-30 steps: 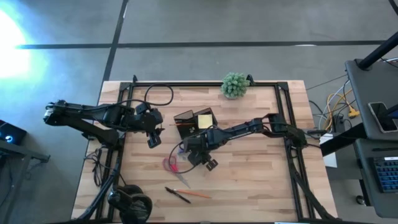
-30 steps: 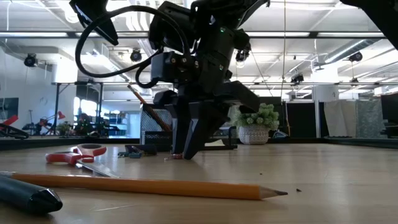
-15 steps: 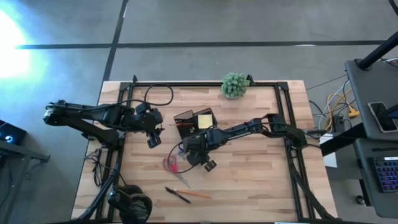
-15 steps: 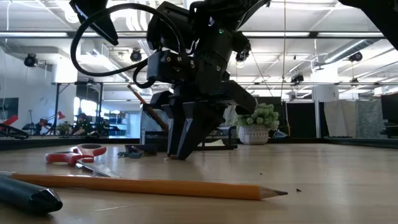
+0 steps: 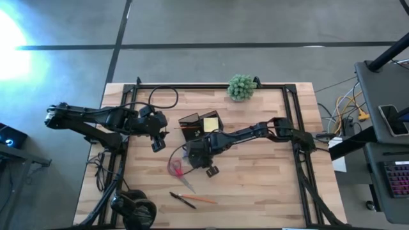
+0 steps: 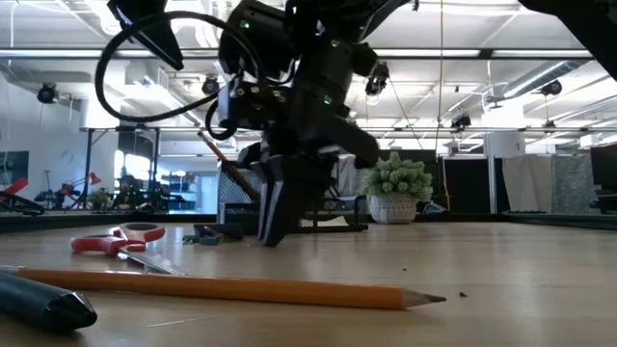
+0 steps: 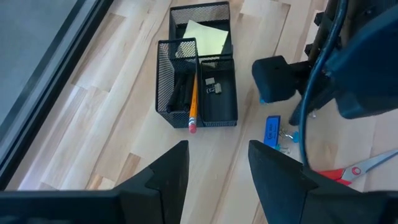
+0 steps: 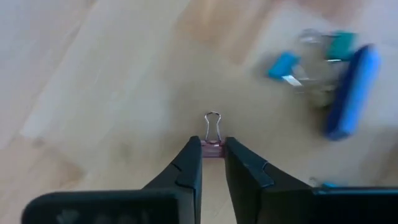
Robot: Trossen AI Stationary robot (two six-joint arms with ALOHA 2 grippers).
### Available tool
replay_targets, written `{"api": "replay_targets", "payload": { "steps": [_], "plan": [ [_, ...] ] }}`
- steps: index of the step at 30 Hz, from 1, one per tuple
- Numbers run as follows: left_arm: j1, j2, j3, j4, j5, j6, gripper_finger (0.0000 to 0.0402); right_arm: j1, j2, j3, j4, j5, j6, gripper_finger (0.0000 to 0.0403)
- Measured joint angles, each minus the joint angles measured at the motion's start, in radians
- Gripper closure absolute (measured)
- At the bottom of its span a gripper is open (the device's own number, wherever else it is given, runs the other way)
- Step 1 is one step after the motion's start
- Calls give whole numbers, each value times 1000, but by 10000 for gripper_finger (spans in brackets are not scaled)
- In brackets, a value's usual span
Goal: Pick and place office supplies into organizer
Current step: Put the pink binder clip into the desk organizer, then put the red scissors into the desk organizer
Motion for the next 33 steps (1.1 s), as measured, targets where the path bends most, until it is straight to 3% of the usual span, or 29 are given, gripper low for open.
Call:
{"api": "replay_targets", "payload": {
  "steps": [2,6,9,16,20,22,33],
  "plan": [
    [0,0,0,-1,0,5,249,-4,-13,17,-5,46,54,350],
    [0,0,0,-3,0,8,249,-17,-78,45,2,241,176,344],
    [0,0,0,-4,0,16,249,-55,-106,51,1,302,281,343],
    [0,0,0,-3,0,25,249,-190,-106,38,-26,308,350,342],
    [0,0,0,-4,0,25,249,-240,-106,28,-76,212,320,340],
    [0,0,0,-4,0,25,249,-248,-106,27,-102,166,313,335],
    [0,0,0,-2,-19,24,249,-227,-106,18,-16,155,300,301]
  ]
}}
